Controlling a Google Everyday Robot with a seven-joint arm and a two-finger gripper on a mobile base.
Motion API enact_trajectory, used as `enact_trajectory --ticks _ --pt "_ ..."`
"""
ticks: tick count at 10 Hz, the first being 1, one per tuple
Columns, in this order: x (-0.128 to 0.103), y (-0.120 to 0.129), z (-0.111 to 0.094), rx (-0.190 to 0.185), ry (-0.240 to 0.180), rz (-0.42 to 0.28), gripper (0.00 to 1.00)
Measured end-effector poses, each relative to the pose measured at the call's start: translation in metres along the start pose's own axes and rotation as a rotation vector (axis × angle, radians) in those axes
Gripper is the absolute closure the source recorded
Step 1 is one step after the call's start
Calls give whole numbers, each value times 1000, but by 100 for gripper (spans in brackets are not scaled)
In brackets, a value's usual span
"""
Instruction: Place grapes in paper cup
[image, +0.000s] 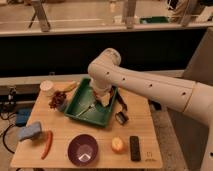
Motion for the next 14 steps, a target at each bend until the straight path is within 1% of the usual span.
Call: enact_trajectory --ticks 1,2,4,6,8,11,12,14 --pt "-10 -9 3 5 -13 -13 20" --pt "-14 -15 5 9 -18 -23 20" --pt "-14 -22 7 13 -16 -33 20" --pt "-20 -30 9 22 -20 -53 20" --pt "-35 -45 14 33 -30 -77 20" --pt "-36 -55 16 45 -30 -103 20" --pt "-42 -62 18 49 -36 -117 20" --pt "-61 -73 22 58 -44 -144 20"
